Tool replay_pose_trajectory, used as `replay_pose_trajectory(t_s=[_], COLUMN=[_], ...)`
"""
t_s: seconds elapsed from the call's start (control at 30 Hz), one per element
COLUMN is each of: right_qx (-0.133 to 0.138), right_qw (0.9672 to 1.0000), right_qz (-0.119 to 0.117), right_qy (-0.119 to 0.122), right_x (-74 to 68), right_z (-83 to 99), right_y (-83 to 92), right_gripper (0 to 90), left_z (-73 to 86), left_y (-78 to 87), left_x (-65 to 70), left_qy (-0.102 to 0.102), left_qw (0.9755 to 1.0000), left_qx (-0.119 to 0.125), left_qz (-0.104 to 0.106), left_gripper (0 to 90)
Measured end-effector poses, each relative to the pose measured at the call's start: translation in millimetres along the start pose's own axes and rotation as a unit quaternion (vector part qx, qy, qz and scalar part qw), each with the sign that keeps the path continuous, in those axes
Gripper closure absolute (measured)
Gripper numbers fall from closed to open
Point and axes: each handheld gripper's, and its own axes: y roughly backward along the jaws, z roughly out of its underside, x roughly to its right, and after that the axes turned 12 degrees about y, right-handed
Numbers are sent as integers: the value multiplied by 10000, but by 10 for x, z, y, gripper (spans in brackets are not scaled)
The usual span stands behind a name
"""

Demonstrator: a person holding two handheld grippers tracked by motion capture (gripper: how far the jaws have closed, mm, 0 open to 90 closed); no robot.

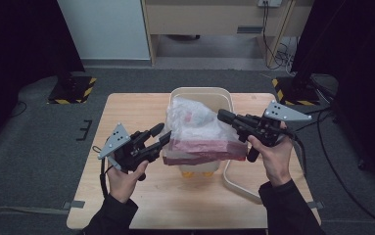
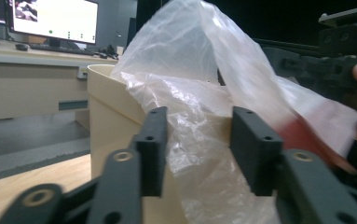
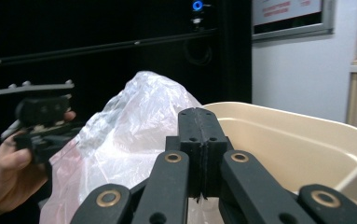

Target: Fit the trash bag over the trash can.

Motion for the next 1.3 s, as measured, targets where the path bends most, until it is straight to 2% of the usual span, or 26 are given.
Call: replay_pose_trajectory(t_s=[0.13, 0.4, 0.57, 0.7, 0.8, 0.87, 0.93, 1.07, 1.2, 1.27, 1.3], right_qx=[36, 120, 96, 23, 34, 111, 192, 299, 341, 275, 188], right_qw=[9997, 9974, 9940, 9922, 9924, 9926, 9931, 9940, 9970, 9988, 9994], right_qz=[243, 654, 1032, 1188, 1175, 1149, 1106, 1034, 696, 405, 275], right_qy=[-76, -263, -348, -370, -376, -363, -331, -210, -16, 42, 87], right_x=[74, 245, 374, 443, 459, 460, 460, 430, 334, 267, 235], right_z=[8, 79, 150, 214, 226, 207, 161, 68, 13, 30, 54], right_y=[38, 101, 128, 134, 156, 189, 251, 361, 443, 439, 422], right_gripper=[900, 900, 900, 900, 875, 845, 787, 590, 445, 379, 365], left_z=[-6, 5, 3, 1, -9, -28, -58, -114, -122, -117, -102], left_y=[27, 38, 45, 50, 59, 71, 85, 94, 17, -15, -81], left_x=[-6, -26, -32, -39, -37, -32, -15, 64, 185, 221, 292], left_qy=[3, 72, 110, 126, 99, 83, 90, -17, -197, -263, -406], left_qw=[10000, 9999, 9998, 9998, 9999, 9999, 9999, 9996, 9996, 9996, 9991], left_qx=[-38, -149, -157, -168, -127, -35, 78, 250, 177, 125, 80], left_qz=[-78, -6, -1, -13, -38, -78, -90, -90, -41, -44, -50], left_gripper=[741, 889, 900, 900, 894, 840, 747, 629, 514, 468, 436])
